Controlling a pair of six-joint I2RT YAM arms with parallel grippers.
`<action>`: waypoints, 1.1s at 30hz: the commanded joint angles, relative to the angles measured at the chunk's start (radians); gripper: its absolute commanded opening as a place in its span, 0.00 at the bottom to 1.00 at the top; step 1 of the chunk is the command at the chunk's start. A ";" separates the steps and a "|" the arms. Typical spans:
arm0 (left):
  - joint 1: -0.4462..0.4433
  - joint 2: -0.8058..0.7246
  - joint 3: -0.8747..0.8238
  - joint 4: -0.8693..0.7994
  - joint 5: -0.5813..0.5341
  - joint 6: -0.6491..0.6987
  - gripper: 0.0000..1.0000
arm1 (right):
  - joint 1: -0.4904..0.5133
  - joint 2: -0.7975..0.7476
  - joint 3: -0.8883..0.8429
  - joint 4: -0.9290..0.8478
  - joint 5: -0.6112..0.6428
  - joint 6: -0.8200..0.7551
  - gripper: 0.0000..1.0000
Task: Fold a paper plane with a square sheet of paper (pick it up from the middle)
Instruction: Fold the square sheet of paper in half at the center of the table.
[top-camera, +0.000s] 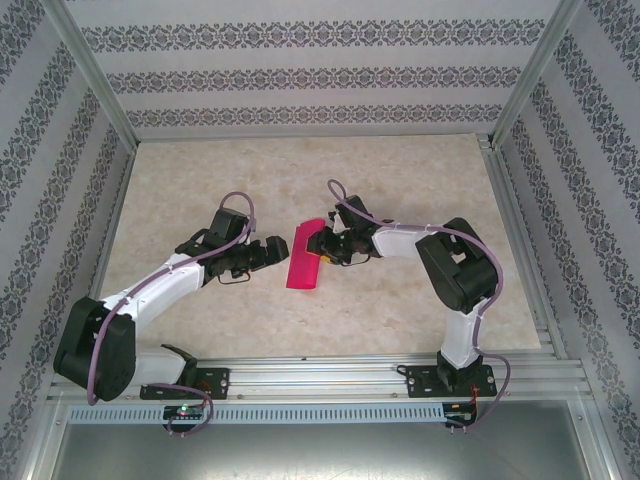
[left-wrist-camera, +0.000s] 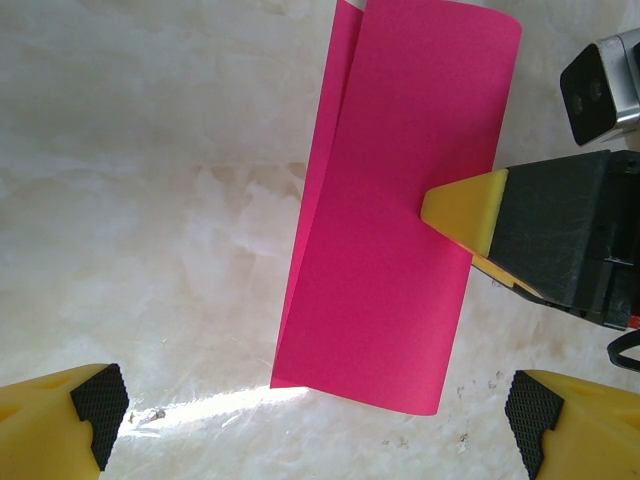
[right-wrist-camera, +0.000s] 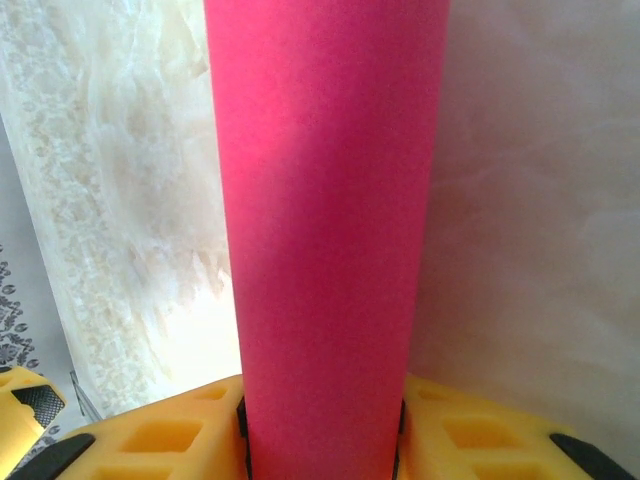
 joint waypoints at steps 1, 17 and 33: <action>0.008 0.001 0.025 -0.022 0.002 0.009 1.00 | -0.006 -0.069 -0.029 -0.027 -0.019 -0.036 0.39; 0.007 0.015 0.027 -0.003 0.013 0.005 1.00 | -0.026 -0.028 -0.008 -0.135 0.047 -0.073 0.45; 0.008 0.074 0.081 -0.002 0.034 0.044 1.00 | -0.015 -0.017 0.017 -0.147 0.055 -0.041 0.45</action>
